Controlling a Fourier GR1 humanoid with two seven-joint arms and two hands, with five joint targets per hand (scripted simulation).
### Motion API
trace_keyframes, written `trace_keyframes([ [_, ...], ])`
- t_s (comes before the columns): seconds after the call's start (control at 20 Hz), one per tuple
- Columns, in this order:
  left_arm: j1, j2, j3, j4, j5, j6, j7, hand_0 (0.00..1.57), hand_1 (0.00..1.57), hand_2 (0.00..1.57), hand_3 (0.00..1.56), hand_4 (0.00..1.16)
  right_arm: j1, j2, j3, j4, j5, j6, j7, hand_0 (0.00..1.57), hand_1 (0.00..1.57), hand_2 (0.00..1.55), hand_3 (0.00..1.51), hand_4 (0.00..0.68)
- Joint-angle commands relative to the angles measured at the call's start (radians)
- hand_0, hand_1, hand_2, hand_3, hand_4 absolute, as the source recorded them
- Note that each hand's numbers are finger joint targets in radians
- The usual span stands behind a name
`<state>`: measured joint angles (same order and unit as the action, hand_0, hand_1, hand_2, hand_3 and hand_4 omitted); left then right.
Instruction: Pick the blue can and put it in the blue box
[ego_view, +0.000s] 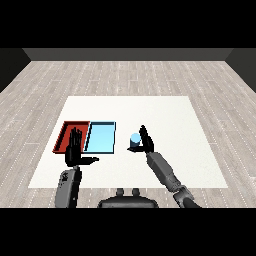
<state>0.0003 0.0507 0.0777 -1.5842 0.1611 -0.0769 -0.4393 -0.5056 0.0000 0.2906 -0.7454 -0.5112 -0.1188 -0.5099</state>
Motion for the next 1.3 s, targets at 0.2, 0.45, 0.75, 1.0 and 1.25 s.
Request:
trace_keyframes([
  [0.2,0.008,0.017,0.011,-0.054,0.027,-0.018,0.048,0.00,0.00,0.00,0.00,0.00,-0.068,-0.022,-0.066,0.128,0.031,0.090,-0.034,0.00,0.00,0.00,0.00,0.000],
  [0.45,-0.001,-0.004,0.005,0.048,0.000,-0.025,-0.058,0.00,0.00,0.00,0.00,0.00,-0.087,0.000,0.089,0.092,-0.110,0.006,-0.020,0.00,0.00,0.00,0.00,0.000],
  [0.75,-0.035,0.020,0.030,0.022,0.023,-0.021,0.007,0.00,0.00,0.00,0.00,0.00,-0.186,0.000,0.121,0.272,-0.213,-0.019,-0.122,0.00,0.00,0.00,0.00,0.000],
  [1.0,0.002,-0.016,-0.010,-0.031,-0.014,0.020,0.019,0.00,0.00,0.00,0.00,0.00,-0.153,0.000,0.187,0.226,-0.163,-0.154,-0.062,1.55,1.55,1.48,1.45,0.647],
  [1.25,0.019,0.019,0.024,-0.003,0.022,-0.040,-0.021,0.00,0.00,0.00,0.00,0.00,-0.223,0.000,0.168,0.208,-0.151,-0.216,0.024,1.56,1.56,1.49,1.44,0.678],
])
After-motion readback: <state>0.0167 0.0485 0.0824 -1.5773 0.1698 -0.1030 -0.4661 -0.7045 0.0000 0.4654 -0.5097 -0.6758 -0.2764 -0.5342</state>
